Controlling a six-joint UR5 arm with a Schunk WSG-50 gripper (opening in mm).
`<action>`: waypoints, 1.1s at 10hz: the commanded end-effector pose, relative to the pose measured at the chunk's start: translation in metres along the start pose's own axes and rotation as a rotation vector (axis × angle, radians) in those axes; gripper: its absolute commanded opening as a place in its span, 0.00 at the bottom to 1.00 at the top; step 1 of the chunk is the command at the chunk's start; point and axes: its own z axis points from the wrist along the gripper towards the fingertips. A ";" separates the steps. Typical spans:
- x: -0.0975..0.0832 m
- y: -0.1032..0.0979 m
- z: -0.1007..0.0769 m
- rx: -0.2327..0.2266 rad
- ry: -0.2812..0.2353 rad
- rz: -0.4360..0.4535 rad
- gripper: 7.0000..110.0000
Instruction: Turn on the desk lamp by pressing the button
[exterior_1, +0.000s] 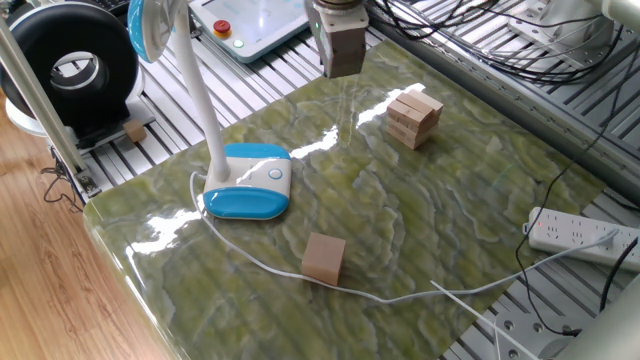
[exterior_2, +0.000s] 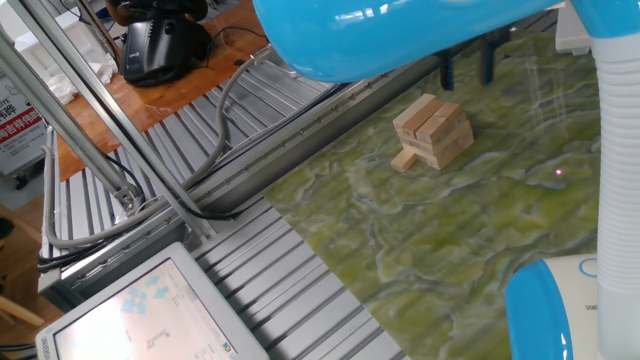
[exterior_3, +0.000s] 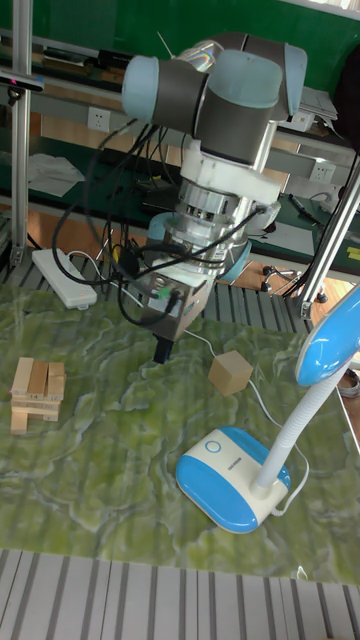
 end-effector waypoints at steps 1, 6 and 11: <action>-0.011 0.001 -0.004 0.001 -0.046 -0.173 0.00; -0.009 0.045 -0.010 -0.181 0.014 0.554 0.00; -0.050 0.073 -0.022 -0.377 0.014 1.277 0.00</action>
